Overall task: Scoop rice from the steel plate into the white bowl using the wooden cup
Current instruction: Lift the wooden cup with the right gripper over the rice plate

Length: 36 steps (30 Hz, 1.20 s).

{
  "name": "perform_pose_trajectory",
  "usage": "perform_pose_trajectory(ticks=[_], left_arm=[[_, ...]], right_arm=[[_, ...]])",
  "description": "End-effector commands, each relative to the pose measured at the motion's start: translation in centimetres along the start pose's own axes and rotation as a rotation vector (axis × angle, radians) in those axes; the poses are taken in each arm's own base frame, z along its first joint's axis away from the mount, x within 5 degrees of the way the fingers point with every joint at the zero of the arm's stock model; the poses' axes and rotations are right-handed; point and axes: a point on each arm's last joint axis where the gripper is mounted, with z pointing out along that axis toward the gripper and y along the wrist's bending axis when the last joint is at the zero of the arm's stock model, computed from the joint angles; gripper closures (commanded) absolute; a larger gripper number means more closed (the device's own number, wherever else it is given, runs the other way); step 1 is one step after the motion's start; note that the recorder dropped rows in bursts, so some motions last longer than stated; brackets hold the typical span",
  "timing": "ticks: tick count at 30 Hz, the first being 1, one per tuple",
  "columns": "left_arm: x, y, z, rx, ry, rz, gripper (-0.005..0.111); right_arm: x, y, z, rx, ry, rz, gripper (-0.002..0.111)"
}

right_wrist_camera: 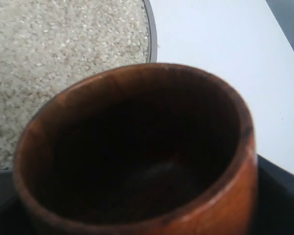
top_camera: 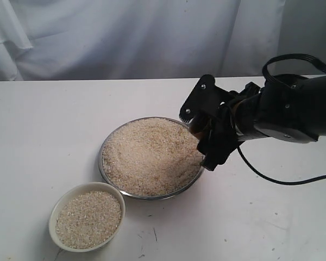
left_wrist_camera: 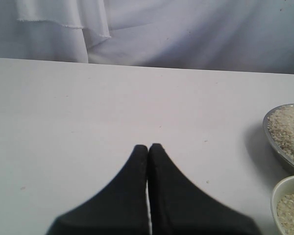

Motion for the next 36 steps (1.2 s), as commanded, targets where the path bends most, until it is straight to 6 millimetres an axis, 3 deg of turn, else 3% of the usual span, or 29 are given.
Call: perform_pose_trajectory(ticks=[1,18,23,36], left_arm=[[0.0,0.0,0.0,0.003,-0.013,0.001,0.107],[0.0,0.0,0.0,0.003,-0.013,0.001,0.107],[0.0,0.0,0.0,0.003,-0.013,0.001,0.107],[0.0,0.0,0.0,0.003,-0.013,0.001,0.107]], right_arm=[[-0.8,0.4,-0.6,-0.002,-0.025,-0.004,0.108],[-2.4,2.5,-1.1,-0.076,-0.105,0.051,0.108],[-2.3,2.9,-1.2,-0.117,-0.098,-0.112,0.108],[-5.8,-0.7,-1.4,-0.070,0.073,-0.258,0.108]])
